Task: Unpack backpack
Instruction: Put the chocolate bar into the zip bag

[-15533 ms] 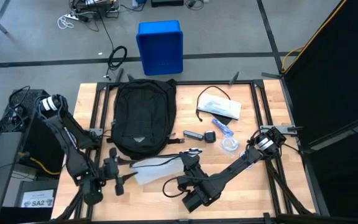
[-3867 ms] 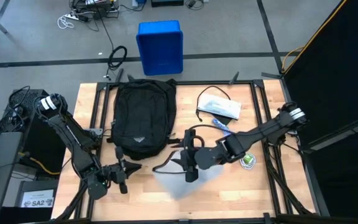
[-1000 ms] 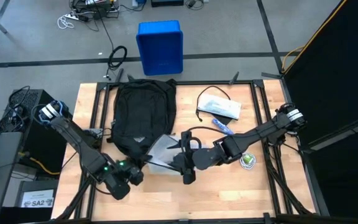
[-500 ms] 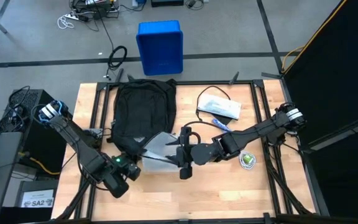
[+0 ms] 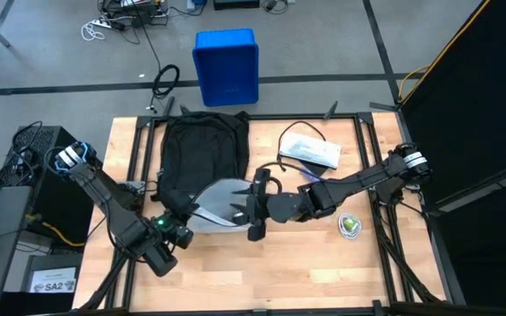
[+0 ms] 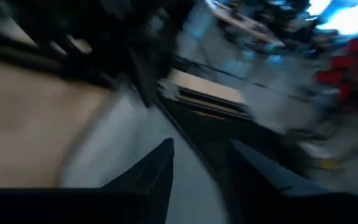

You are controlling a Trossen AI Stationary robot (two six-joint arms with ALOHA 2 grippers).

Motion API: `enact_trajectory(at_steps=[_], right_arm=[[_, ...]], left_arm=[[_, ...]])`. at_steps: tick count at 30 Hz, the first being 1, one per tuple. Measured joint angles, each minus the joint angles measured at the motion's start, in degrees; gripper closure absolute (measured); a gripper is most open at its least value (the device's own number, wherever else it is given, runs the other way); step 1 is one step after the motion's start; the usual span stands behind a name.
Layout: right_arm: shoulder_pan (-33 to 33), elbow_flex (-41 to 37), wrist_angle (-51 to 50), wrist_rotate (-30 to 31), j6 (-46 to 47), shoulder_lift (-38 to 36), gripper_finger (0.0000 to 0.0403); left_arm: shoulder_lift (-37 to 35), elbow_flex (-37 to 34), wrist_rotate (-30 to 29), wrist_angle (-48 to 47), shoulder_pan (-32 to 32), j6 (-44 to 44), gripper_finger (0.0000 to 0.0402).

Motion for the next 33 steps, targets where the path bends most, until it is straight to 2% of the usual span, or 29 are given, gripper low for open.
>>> enact_trajectory(at_steps=[3,5,9,13,16,19,23,29,33], right_arm=[[1.4,0.0,-2.8,13.6,-4.6,0.0,0.0270],[1.7,0.0,-3.3,19.4,-5.2,0.0,0.0264],[1.7,0.0,-4.1,20.6,-5.1,-0.1,0.0255],[1.7,0.0,-5.6,21.1,-4.6,-0.1,0.0253],[1.7,0.0,-5.7,25.5,-5.7,-0.1,0.0255],[1.7,0.0,-6.5,29.2,-7.0,-0.1,0.0258],[1.6,0.0,-7.8,29.4,-6.2,-0.1,0.0258],[0.9,0.0,-18.6,27.1,2.5,-0.1,0.0253],[0.9,0.0,-28.5,30.4,9.2,-0.2,0.0255]], left_arm=[[0.0,0.0,-2.8,-4.9,-0.2,-0.8,0.0401],[0.0,0.0,-4.8,-6.9,-0.2,-2.5,0.0402],[0.8,0.0,-6.9,-4.9,-0.3,-4.8,0.0401],[4.5,-0.8,-8.1,-3.1,-1.0,-4.7,0.0401],[8.4,-0.8,-8.4,-2.7,-1.0,-5.7,0.0401],[12.1,-0.8,-7.8,-1.2,-1.0,-9.4,0.0401],[16.0,-0.8,-7.7,-1.0,-2.1,-16.1,0.0401],[20.1,-0.8,-6.8,-1.1,-3.2,-23.1,0.0401],[20.6,-0.8,-6.6,-1.1,-4.3,-26.9,0.0401]])
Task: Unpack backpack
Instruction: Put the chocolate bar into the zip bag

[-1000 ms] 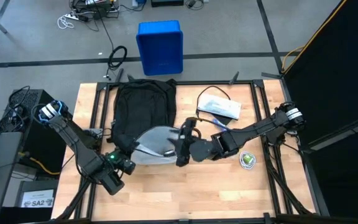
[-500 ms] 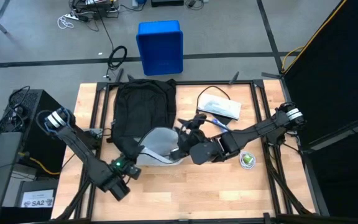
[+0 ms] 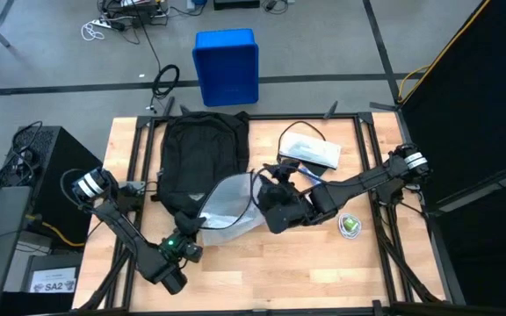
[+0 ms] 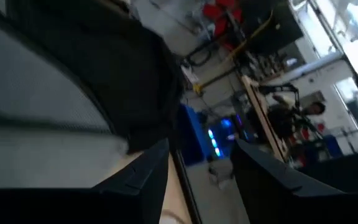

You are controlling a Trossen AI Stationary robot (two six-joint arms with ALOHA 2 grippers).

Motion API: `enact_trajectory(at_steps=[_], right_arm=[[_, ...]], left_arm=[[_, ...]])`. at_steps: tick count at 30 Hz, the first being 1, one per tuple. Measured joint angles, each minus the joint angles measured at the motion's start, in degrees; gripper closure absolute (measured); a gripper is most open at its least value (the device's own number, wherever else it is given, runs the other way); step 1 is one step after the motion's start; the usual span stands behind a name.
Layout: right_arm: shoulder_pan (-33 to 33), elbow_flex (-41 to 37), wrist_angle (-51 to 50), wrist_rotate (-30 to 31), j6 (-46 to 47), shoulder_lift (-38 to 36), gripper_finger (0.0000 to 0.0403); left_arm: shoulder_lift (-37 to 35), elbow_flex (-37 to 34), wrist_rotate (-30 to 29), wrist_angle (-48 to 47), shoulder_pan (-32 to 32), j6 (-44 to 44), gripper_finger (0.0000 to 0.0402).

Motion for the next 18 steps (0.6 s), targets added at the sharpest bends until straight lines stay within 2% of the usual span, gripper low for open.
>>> enact_trajectory(at_steps=[3,7,9,12,18], right_arm=[[-1.0,0.0,-8.9,-4.1,11.4,-1.0,0.0260],[-5.8,-0.2,-23.3,-19.0,30.1,-0.8,0.0266],[-8.7,-2.0,-28.4,-24.5,35.9,-0.3,0.0266],[-13.3,-6.5,-32.5,-29.6,40.3,0.1,0.0261],[-22.3,-16.7,-29.7,-42.4,41.4,0.1,0.0240]], left_arm=[[0.0,0.0,0.0,-0.6,-0.7,-0.4,0.0401],[0.0,0.0,-0.1,-0.4,-1.0,-0.6,0.0401],[0.0,0.0,-0.1,-0.4,-1.0,-0.6,0.0401],[0.0,0.0,-0.1,-0.4,-1.0,-0.6,0.0401],[0.0,0.0,0.0,-0.1,-1.0,-0.6,0.0401]])
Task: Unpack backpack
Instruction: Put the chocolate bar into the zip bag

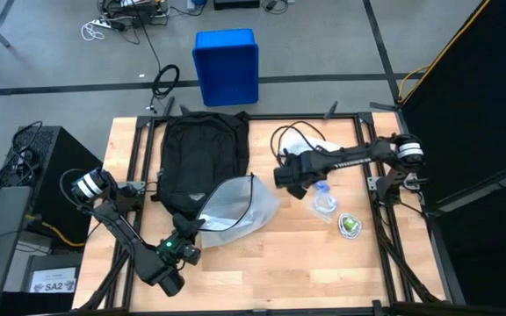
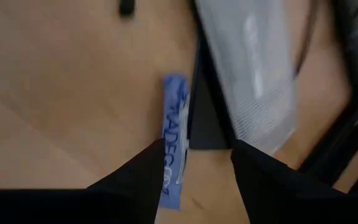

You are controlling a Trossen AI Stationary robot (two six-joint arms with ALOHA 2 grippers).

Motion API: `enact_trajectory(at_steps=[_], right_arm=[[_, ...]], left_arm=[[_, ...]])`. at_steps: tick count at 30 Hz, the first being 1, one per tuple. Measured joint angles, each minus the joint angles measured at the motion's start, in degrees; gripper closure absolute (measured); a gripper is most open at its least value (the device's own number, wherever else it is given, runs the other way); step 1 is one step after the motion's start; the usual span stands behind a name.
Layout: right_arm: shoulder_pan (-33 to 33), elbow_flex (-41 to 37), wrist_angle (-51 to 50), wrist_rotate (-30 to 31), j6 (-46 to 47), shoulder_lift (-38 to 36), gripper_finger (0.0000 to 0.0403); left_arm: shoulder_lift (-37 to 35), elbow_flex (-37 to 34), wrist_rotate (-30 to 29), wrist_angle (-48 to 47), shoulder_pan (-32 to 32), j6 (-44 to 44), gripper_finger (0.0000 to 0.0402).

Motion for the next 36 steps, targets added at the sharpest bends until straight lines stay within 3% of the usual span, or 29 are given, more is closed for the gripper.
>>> enact_trajectory(at_steps=[11,17,21,29,36], right_arm=[[-8.6,-13.1,13.9,-12.8,-4.5,0.0,0.0158],[-8.9,-15.3,19.4,-14.5,-4.8,0.0,0.0137],[-8.9,-17.1,22.0,-15.2,-5.7,-0.4,0.0186],[-7.4,-17.2,23.4,-14.8,-8.4,-0.2,0.0379],[-4.8,-10.6,20.9,-9.4,-8.4,-1.6,0.0390]], left_arm=[[0.0,0.0,1.4,0.2,0.0,0.1,0.0401],[0.0,0.0,1.4,0.2,0.0,0.1,0.0401],[0.0,0.0,1.8,0.3,0.0,0.0,0.0401],[0.0,0.0,2.5,0.8,0.0,-0.2,0.0401],[0.0,0.0,2.5,1.4,0.0,0.0,0.0402]])
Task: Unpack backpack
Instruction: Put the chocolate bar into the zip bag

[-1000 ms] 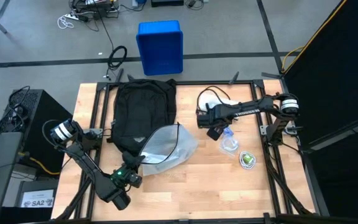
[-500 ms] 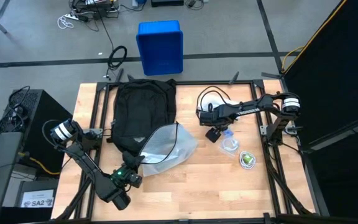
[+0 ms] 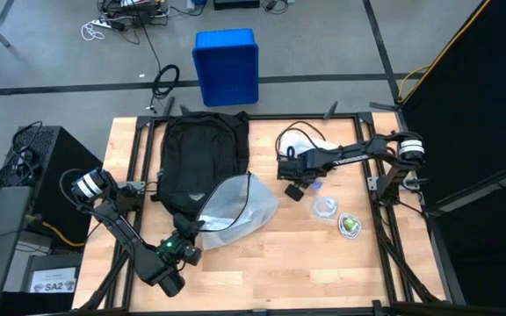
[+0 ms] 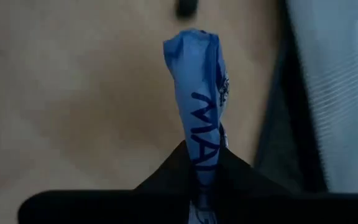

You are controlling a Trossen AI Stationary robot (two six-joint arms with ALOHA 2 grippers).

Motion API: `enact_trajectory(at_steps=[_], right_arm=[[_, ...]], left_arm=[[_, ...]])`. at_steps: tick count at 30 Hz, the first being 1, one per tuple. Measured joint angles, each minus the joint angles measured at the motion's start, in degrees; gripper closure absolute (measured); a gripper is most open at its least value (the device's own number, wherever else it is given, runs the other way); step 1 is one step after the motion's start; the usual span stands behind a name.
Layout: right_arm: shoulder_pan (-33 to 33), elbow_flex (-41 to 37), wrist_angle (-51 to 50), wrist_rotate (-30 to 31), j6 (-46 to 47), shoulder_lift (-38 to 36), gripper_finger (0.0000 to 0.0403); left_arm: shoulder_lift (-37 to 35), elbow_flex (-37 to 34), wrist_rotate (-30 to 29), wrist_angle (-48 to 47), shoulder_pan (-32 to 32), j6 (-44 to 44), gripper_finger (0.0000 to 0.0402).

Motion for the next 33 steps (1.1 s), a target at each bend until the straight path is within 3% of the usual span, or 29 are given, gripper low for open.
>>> enact_trajectory(at_steps=[8,10,13,17,21,27,33], right_arm=[[6.9,13.5,1.8,15.1,-2.3,-6.6,0.0399],[9.7,15.6,7.8,18.6,-5.4,-8.5,0.0400],[13.7,16.2,24.9,20.0,-13.4,-11.2,0.0401],[17.8,15.1,47.1,13.7,-24.6,-10.7,0.0402],[19.0,15.0,57.5,8.4,-28.6,-6.4,0.0402],[17.8,15.0,59.9,-0.7,-28.5,0.5,0.0403],[17.8,15.2,57.5,-4.6,-28.3,0.5,0.0376]], left_arm=[[0.0,0.0,0.0,0.3,0.0,0.2,0.0401],[0.0,0.0,0.0,0.3,0.0,0.3,0.0401],[0.0,0.0,0.0,0.3,0.0,0.4,0.0401],[0.0,0.0,0.0,0.3,0.1,1.4,0.0402],[0.0,0.0,0.0,0.3,0.1,1.6,0.0402],[0.0,0.0,0.0,0.5,0.1,1.7,0.0401],[0.0,0.0,0.0,0.5,0.1,1.7,0.0402]])
